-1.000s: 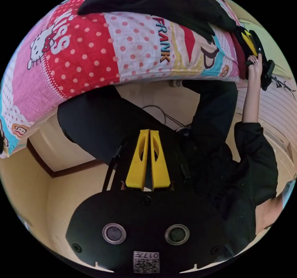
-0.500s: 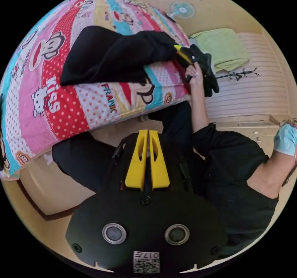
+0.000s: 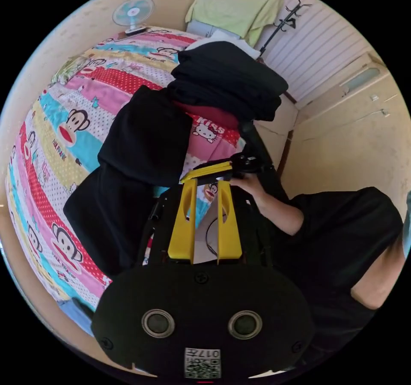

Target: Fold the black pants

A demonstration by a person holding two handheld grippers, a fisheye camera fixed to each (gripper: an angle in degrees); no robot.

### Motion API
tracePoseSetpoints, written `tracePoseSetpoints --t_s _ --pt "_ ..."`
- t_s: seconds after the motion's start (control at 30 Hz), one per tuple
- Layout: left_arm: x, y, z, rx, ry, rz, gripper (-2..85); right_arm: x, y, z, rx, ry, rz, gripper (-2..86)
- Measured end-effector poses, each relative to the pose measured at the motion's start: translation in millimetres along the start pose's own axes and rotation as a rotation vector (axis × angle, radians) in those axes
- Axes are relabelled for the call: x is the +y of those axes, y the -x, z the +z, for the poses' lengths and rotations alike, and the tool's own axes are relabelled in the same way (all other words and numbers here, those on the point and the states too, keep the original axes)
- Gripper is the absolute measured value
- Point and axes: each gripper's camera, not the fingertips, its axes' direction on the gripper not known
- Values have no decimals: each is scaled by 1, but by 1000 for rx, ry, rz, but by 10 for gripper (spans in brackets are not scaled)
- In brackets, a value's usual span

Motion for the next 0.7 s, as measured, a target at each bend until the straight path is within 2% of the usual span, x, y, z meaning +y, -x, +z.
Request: tracePoseSetpoints --t_s 0.07,0.2,0.3,0.37,0.4,0.53,0.6,0.7 --pt "-52 1 51 -35 113 -19 106 -6 -20 -16 40 64 39 9" --pt "-114 -10 108 -34 165 -15 133 -3 -44 -56 176 69 -13 6" --pt "-153 -25 163 -187 233 -3 135 0 -63 -73 280 22 47 5" --pt "-169 -36 213 -383 318 25 116 1 -74 -78 204 -13 64 5" --pt "-171 -41 220 -407 319 42 111 0 -80 -79 119 -23 62 6" --pt "-168 -65 229 -551 253 88 42 -1 -87 -80 -5 -31 34 7" --pt "-163 -61 215 -515 189 41 16 -2 -87 -84 27 -45 32 9" --pt "-145 -50 158 -387 1 -60 1 0 -87 -90 40 -71 16 15"
